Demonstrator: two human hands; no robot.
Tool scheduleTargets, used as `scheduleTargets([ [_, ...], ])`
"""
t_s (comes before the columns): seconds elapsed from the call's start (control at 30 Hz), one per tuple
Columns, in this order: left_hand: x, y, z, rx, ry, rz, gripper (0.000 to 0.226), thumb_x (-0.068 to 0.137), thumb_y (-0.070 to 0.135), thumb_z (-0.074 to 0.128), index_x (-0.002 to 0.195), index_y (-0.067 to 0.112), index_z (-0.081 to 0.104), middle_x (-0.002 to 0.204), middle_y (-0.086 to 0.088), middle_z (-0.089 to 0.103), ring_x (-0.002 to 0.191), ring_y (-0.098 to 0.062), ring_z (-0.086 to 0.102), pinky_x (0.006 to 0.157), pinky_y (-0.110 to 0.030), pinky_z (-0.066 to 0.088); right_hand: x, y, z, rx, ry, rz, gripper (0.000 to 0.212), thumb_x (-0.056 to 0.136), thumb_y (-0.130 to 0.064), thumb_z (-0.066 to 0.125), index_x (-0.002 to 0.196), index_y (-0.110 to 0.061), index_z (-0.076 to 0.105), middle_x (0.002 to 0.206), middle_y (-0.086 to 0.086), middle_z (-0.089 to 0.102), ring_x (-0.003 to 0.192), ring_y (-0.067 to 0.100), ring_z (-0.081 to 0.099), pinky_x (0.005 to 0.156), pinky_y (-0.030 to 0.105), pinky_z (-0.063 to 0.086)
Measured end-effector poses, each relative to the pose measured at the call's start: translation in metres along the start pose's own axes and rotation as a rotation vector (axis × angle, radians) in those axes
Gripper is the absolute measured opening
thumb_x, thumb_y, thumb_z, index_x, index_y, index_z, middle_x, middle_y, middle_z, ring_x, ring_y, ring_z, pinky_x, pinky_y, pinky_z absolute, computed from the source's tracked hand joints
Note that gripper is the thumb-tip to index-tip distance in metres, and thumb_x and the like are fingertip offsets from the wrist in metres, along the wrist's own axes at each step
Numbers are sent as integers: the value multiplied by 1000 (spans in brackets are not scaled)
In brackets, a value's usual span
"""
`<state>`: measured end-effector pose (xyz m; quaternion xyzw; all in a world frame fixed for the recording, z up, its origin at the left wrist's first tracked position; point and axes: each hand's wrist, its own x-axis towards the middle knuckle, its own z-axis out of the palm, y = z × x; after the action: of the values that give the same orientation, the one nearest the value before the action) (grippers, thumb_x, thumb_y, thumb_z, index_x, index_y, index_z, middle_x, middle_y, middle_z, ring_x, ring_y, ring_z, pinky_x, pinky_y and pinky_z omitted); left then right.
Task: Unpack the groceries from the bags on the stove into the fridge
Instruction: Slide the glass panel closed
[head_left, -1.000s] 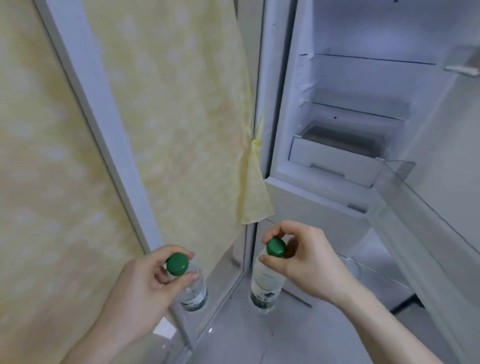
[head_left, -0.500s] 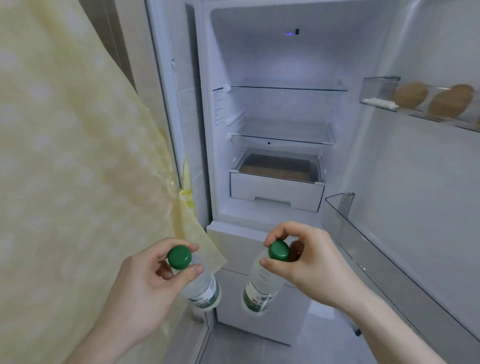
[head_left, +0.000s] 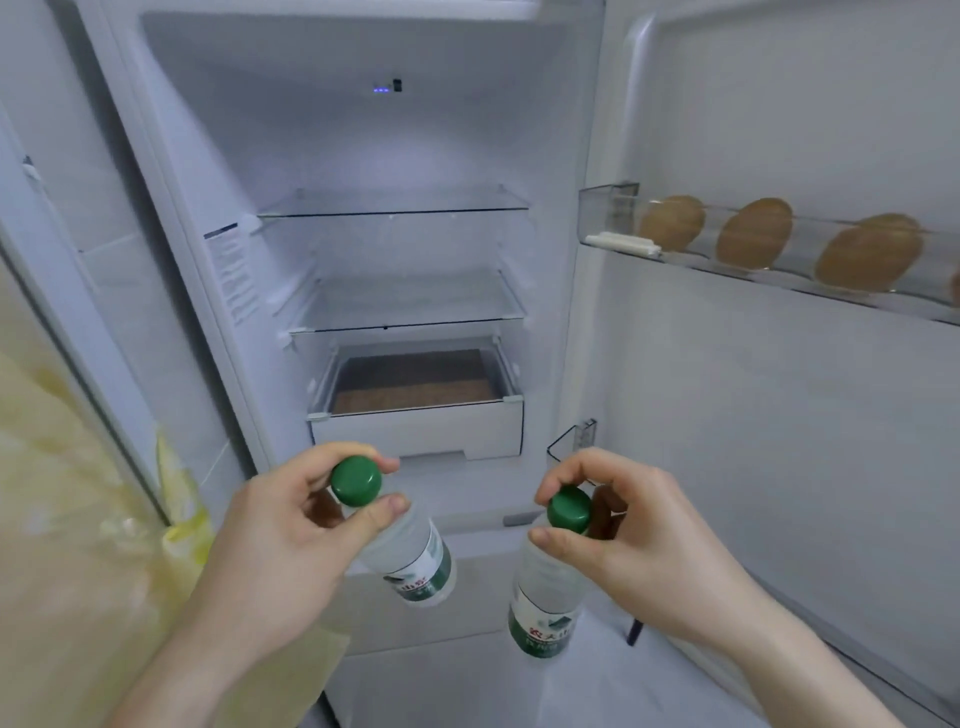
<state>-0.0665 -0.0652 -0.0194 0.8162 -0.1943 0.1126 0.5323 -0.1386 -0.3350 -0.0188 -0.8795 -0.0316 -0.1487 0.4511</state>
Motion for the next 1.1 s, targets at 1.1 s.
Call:
scheduleTargets([
  [1.1,165,47,117,-374,-357,370,20,83,39,83,97,28,74,87,4,73,56,-18,44,54,-42,49,29,-35,-74,221,478,-50,64,55,-68,89,89,-17,74,89,16,70,72,21,59,64,28,49],
])
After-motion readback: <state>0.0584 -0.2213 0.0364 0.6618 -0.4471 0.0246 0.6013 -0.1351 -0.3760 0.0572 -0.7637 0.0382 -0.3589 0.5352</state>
